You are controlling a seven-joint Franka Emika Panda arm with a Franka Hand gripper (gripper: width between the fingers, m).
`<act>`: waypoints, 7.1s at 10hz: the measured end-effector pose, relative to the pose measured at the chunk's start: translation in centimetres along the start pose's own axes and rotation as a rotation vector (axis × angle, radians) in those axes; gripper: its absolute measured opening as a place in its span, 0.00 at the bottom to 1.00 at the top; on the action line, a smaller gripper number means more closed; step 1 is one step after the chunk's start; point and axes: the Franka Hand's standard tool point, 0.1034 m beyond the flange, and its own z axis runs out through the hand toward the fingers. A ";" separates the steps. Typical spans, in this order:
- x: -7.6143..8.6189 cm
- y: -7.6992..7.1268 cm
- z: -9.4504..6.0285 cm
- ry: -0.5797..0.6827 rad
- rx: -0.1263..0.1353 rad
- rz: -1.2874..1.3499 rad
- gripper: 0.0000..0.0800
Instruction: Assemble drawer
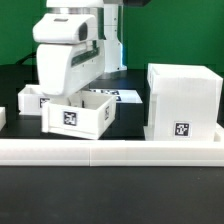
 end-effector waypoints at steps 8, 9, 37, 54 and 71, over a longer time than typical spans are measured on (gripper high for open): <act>1.7 -1.9 1.2 -0.022 -0.002 -0.177 0.05; 2.2 -2.3 1.5 -0.022 0.012 -0.181 0.05; 5.0 -3.1 2.5 0.017 -0.033 -0.169 0.05; 7.1 -3.2 2.9 0.026 -0.047 -0.020 0.05; 7.8 -1.6 2.9 -0.013 -0.014 -0.227 0.05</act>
Offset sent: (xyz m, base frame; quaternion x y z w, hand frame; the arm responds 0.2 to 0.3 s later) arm 0.0000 0.0000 0.0000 0.0000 0.0000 0.0000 1.0000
